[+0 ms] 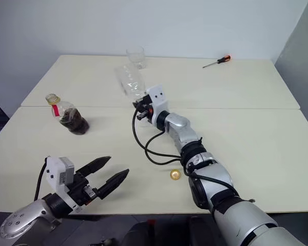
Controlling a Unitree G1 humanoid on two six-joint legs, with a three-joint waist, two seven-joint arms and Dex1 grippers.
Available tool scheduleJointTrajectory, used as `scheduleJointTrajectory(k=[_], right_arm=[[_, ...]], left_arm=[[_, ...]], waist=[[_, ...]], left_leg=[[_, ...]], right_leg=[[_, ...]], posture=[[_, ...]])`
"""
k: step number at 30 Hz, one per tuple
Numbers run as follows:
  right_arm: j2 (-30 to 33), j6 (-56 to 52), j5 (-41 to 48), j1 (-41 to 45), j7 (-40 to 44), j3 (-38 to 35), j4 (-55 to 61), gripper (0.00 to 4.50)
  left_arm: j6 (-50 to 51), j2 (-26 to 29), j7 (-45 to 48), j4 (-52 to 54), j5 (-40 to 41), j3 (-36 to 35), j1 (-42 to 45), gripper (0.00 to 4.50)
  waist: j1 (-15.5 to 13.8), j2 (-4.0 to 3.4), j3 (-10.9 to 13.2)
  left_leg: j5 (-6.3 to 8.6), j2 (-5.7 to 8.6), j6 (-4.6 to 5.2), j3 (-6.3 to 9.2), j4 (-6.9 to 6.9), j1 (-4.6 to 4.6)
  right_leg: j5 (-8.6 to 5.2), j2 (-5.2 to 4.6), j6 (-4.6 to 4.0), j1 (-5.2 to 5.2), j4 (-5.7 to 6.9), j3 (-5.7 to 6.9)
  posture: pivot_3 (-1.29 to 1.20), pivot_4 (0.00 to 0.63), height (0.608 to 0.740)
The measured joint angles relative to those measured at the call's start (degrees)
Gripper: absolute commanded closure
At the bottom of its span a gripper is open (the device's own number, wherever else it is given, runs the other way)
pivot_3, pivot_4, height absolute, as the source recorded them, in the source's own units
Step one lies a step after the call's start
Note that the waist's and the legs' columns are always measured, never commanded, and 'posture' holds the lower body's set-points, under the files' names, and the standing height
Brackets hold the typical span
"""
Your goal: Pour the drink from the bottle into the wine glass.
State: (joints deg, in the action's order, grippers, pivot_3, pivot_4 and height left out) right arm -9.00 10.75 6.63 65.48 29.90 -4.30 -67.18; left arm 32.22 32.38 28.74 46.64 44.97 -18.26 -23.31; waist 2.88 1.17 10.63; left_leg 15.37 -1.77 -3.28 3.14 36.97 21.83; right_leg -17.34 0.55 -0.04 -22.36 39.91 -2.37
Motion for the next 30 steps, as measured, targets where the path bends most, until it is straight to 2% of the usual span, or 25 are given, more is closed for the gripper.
scheduleJointTrajectory(k=[10, 15, 30], right_arm=[[0.02, 10.41, -1.08, -2.08, -5.24, 0.42, -4.36, 4.30], [0.52, 12.63, -5.77, -6.87, -7.46, 5.61, -5.09, 4.30], [1.10, 7.45, -8.14, -9.62, -8.22, 9.20, 0.83, 4.30]], left_arm=[[0.42, 1.22, -1.84, 0.75, 1.81, -0.28, 0.47, 0.00], [0.43, 1.27, -2.43, 0.75, 2.20, -0.26, 0.84, 0.00], [0.42, 1.49, -3.15, 0.77, 2.43, -0.20, 1.69, 0.00]], waist=[[0.38, 0.00, 0.00], [0.37, 0.00, 0.00], [0.37, 0.06, -0.15]], left_leg=[[0.00, -0.03, 0.00, 0.00, 0.00, -0.02], [0.00, -0.03, -0.01, -0.02, 0.01, -0.06], [0.00, -0.01, 0.00, -0.03, 0.00, -0.39]], right_leg=[[0.00, 0.11, -0.01, -0.01, 0.02, -0.03], [0.00, 0.10, -0.01, 0.01, 0.04, -0.06], [-0.01, 0.13, -0.01, 0.29, 0.06, -0.11]], posture=[[0.00, 0.150, 0.740], [0.00, 0.150, 0.740], [0.00, 0.150, 0.740]])
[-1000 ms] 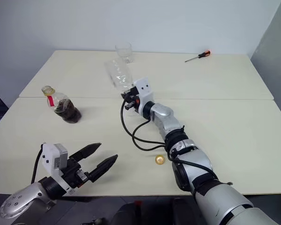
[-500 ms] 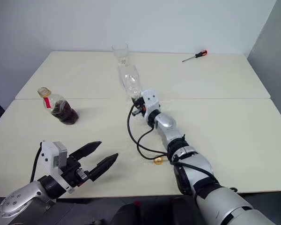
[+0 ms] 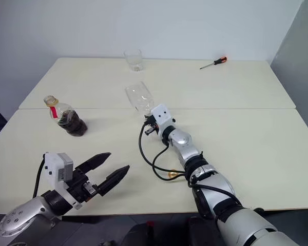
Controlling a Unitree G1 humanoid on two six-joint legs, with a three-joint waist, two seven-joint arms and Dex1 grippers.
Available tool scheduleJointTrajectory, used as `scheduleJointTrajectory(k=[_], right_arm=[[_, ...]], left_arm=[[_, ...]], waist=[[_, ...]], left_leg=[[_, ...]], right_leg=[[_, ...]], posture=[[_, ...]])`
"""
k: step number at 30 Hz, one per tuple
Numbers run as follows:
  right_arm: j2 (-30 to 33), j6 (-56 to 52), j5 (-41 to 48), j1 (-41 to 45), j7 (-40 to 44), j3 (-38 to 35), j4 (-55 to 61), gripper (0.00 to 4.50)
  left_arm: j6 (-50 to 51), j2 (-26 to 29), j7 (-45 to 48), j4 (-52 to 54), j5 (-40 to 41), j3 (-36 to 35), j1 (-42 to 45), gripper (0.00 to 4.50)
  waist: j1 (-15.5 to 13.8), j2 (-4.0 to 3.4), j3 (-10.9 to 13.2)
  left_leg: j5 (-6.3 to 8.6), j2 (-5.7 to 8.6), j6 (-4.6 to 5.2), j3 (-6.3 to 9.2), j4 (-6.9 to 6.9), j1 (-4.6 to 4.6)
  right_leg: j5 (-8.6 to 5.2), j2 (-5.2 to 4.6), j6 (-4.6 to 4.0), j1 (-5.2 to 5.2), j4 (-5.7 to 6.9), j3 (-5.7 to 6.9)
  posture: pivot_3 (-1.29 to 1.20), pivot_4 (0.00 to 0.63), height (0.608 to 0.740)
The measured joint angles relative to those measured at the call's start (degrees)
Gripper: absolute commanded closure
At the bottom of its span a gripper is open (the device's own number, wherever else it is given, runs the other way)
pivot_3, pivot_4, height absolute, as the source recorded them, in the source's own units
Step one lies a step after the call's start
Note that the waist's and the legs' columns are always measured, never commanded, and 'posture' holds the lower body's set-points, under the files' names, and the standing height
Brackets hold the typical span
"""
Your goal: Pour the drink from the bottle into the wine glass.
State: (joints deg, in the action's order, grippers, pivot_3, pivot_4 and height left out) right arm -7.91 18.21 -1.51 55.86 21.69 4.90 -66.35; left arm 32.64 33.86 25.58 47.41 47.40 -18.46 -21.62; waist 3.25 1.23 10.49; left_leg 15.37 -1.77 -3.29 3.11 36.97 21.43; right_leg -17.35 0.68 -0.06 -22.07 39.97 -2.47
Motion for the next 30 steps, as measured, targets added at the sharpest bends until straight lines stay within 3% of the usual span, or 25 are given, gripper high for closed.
scheduleJointTrajectory(k=[16, 27, 30], right_arm=[[6.16, -14.54, -0.72, -11.98, 7.05, 4.34, 24.16, 4.30], [7.02, -20.61, -0.71, -12.58, 7.44, 5.75, 29.01, 4.30], [7.07, -21.82, -0.72, -12.60, 8.02, 5.92, 28.83, 3.41]], left_arm=[[-0.02, 0.06, 0.12, -0.10, -0.05, 0.09, 1.15, 0.00], [-0.02, 0.12, 0.22, -0.80, -0.28, 0.11, 2.23, 0.00], [-0.02, 0.14, 0.23, -0.82, -0.30, 0.13, 2.33, 0.00]], waist=[[-0.22, 0.04, -0.30], [-0.17, 0.03, -0.29], [-0.17, 0.05, -0.30]], left_leg=[[0.02, 0.00, 0.01, 0.01, -0.10, -0.63], [0.02, 0.00, 0.01, 0.02, -0.18, -0.59], [0.02, 0.00, 0.01, 0.01, -0.20, -0.59]], right_leg=[[-0.09, 0.03, -0.01, 0.67, -0.19, 0.01], [-0.19, 0.04, 0.16, 0.66, -0.38, -0.03], [-0.19, 0.04, 0.17, 0.67, -0.43, -0.03]], posture=[[0.00, 0.150, 0.740], [0.00, 0.150, 0.740], [0.00, 0.150, 0.740]])
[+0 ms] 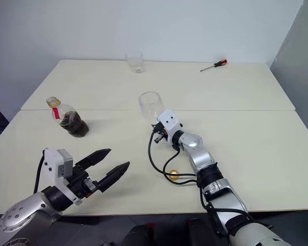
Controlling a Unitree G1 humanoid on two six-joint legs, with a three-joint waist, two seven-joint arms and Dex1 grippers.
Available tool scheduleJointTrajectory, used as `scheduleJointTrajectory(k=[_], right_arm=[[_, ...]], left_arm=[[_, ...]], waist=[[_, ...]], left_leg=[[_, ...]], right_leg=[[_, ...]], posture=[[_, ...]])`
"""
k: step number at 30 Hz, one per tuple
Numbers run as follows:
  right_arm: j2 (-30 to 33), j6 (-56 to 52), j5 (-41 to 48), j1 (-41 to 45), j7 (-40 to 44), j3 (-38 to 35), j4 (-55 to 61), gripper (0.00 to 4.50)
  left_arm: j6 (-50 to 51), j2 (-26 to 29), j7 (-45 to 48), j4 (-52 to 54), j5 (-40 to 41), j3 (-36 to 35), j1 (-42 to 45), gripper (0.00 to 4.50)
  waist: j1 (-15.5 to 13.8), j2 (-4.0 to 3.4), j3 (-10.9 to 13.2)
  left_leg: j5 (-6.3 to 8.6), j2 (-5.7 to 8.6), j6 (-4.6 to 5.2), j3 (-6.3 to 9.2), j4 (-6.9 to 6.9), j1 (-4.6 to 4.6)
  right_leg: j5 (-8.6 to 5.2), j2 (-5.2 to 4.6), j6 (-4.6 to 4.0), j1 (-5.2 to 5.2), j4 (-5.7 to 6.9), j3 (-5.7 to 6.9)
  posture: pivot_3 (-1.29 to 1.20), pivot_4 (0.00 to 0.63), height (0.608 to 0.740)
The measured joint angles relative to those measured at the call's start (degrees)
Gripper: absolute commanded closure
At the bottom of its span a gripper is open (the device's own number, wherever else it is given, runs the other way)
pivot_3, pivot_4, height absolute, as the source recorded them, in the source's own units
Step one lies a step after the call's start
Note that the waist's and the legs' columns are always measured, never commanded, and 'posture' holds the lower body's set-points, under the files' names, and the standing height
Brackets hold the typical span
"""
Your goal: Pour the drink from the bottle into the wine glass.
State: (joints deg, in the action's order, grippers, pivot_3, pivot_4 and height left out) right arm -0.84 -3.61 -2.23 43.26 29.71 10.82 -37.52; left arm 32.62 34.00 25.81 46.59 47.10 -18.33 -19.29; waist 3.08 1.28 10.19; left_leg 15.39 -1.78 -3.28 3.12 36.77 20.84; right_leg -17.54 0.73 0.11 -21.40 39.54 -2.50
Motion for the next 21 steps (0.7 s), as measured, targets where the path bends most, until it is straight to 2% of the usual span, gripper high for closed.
scheduleJointTrajectory(k=[8, 21], right_arm=[[0.24, -2.04, -0.14, -1.91, 0.75, 0.82, -1.09, 0.74], [0.53, -1.94, -0.28, -2.11, 0.64, 0.93, -0.73, 0.74]], left_arm=[[-0.03, 0.03, -0.01, -0.24, -0.23, 0.06, 0.47, 0.00], [-0.03, 0.03, 0.02, -0.25, -0.53, 0.12, 1.04, 0.00]], waist=[[0.21, -0.04, 0.15], [0.19, -0.04, 0.17]], left_leg=[[0.00, -0.01, 0.00, 0.00, -0.07, 0.07], [0.00, -0.01, 0.00, 0.01, -0.09, 0.08]], right_leg=[[0.01, 0.08, 0.02, -0.09, -0.09, -0.03], [0.00, 0.08, 0.06, -0.09, -0.14, -0.07]], posture=[[0.00, 0.150, 0.740], [0.00, 0.150, 0.740]])
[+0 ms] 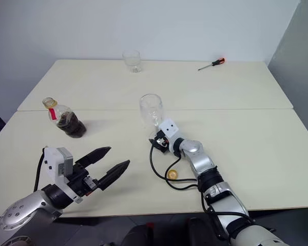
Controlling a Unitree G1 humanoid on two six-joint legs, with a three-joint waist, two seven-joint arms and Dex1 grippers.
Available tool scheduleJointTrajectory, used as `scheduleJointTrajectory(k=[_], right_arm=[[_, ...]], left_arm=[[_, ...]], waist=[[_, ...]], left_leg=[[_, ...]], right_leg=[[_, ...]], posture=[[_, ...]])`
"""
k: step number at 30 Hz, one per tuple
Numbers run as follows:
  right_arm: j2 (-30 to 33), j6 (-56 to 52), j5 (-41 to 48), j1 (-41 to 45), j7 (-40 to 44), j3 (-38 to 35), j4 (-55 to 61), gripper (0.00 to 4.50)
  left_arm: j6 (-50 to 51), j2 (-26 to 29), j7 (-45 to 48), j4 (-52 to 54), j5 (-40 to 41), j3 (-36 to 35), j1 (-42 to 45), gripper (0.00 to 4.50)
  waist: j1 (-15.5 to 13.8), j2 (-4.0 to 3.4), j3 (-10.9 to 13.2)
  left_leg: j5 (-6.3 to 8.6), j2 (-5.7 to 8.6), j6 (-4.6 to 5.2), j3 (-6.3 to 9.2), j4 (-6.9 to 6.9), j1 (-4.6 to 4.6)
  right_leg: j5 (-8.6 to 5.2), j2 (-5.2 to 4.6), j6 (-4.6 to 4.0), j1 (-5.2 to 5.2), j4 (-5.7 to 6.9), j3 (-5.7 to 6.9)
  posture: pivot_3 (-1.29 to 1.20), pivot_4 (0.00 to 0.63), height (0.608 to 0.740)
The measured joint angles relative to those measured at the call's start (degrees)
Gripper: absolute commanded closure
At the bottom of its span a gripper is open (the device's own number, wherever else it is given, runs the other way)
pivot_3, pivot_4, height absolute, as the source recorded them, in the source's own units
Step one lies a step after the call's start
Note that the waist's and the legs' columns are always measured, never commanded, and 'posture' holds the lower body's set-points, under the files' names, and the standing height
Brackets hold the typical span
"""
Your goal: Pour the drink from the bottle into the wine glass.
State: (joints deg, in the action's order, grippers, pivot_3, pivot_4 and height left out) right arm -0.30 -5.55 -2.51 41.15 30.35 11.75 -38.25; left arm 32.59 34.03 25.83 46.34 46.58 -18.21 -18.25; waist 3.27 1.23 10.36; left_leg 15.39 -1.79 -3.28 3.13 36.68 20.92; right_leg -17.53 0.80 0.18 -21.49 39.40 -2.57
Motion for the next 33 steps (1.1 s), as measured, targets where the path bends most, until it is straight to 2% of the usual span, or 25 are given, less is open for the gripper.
scheduleJointTrajectory(k=[10, 14, 17, 24, 28, 33], right_arm=[[3.24, -4.33, 1.65, -4.21, 2.15, -0.26, 8.67, 0.74], [5.22, -7.70, 2.30, -6.87, 3.14, -0.31, 14.73, 0.74], [7.81, -10.37, 3.98, -9.46, 4.92, -0.41, 19.87, 0.74], [14.57, -19.28, 8.49, -15.38, 9.47, -1.39, 33.82, 0.74], [17.60, -23.21, 12.47, -18.23, 11.35, -2.69, 41.80, 0.74], [18.18, -24.85, 23.70, -20.28, 14.51, -9.73, 53.38, 0.74]], left_arm=[[-0.29, -0.48, -0.23, -0.80, -1.27, 0.16, -0.08, 0.00], [-0.42, -0.73, -0.36, -1.17, -2.04, 0.40, -0.03, 0.00], [-0.55, -0.95, -0.38, -2.28, -2.91, 0.28, 0.12, 0.00], [-2.03, -1.49, -0.18, -5.91, -5.72, -0.08, 0.79, 0.00], [-2.85, -2.88, -0.76, -6.55, -7.43, 0.00, 1.17, 0.00], [-3.73, -4.66, -2.85, -9.97, -9.54, -0.60, 2.22, 0.00]], waist=[[-0.25, 0.01, 0.05], [-0.44, 0.02, 0.05], [-0.66, 0.02, 0.05], [-1.07, 0.03, 0.07], [-1.13, 0.05, 0.08], [-1.25, 0.06, 0.09]], left_leg=[[0.00, -0.01, -0.01, 0.02, -0.34, 0.14], [-0.01, -0.01, -0.02, 0.02, -0.38, 0.51], [-0.02, -0.04, -0.03, 0.02, -0.34, 0.93], [-0.01, -0.02, -0.02, 0.02, -0.37, 0.95], [-0.01, 0.01, -0.03, 0.02, -0.36, 0.94], [-0.01, 0.02, -0.02, 0.03, -0.35, 0.94]], right_leg=[[0.15, -0.10, -0.17, -0.07, -0.39, 0.02], [0.15, -0.12, -0.16, -0.42, -0.39, 0.06], [0.19, -0.13, -0.14, -0.80, -0.35, 0.13], [0.18, -0.15, -0.14, -0.81, -0.40, 0.14], [0.18, -0.15, -0.13, -0.81, -0.38, 0.14], [0.18, -0.09, -0.13, -0.79, -0.37, 0.19]], posture=[[0.00, 0.150, 0.740], [0.00, 0.150, 0.740], [0.00, 0.150, 0.740], [0.00, 0.150, 0.740], [0.00, 0.150, 0.740], [0.00, 0.150, 0.740]])
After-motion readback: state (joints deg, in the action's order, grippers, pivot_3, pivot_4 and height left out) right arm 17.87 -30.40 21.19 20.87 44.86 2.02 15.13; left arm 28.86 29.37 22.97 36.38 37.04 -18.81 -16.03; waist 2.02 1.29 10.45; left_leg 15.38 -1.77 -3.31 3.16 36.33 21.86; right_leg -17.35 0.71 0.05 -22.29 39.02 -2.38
